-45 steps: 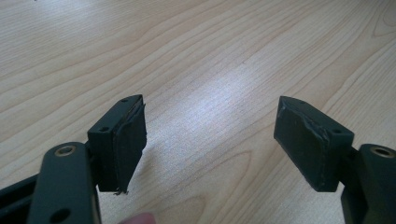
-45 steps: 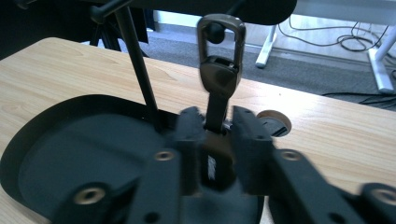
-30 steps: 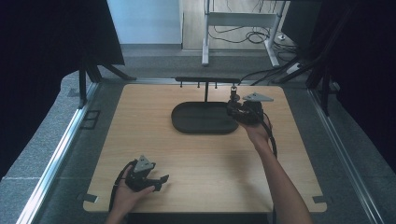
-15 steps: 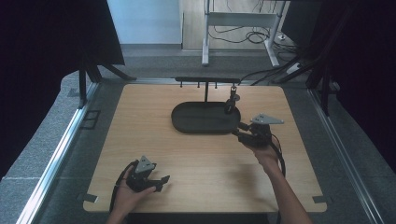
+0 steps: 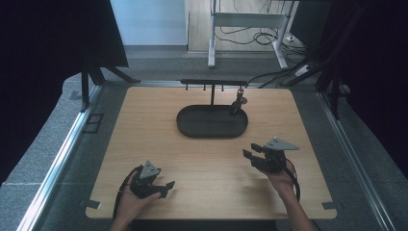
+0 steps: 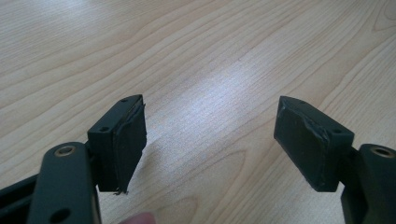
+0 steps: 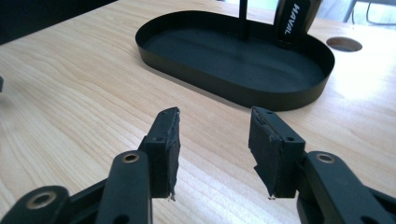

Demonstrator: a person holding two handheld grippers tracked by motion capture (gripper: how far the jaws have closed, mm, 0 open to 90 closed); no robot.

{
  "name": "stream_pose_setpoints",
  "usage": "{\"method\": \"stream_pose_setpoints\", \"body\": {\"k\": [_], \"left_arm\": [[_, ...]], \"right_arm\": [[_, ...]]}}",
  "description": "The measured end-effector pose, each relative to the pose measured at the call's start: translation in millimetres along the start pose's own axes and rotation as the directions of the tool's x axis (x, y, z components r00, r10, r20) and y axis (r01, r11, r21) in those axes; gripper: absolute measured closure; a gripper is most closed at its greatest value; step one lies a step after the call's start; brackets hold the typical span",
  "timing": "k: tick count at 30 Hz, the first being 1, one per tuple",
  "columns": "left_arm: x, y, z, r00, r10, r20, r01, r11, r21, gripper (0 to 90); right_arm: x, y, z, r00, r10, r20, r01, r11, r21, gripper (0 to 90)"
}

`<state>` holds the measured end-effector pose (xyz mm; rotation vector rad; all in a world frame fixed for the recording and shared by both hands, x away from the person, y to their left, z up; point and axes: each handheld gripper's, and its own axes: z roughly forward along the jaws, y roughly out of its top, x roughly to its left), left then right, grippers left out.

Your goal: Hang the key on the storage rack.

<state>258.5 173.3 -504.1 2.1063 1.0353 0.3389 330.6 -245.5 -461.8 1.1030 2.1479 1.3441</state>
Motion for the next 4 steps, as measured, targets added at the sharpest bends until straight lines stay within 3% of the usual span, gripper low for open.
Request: {"method": "stream_pose_setpoints", "body": {"k": [4], "left_arm": [[0.4,0.0,0.0,1.0,0.002,-0.001,-0.002,1.0,0.002,25.7]], "right_arm": [[-1.3,-4.1,-3.1,0.9997,0.019,-0.014,-0.019,0.9998,-0.009,48.8]]}}
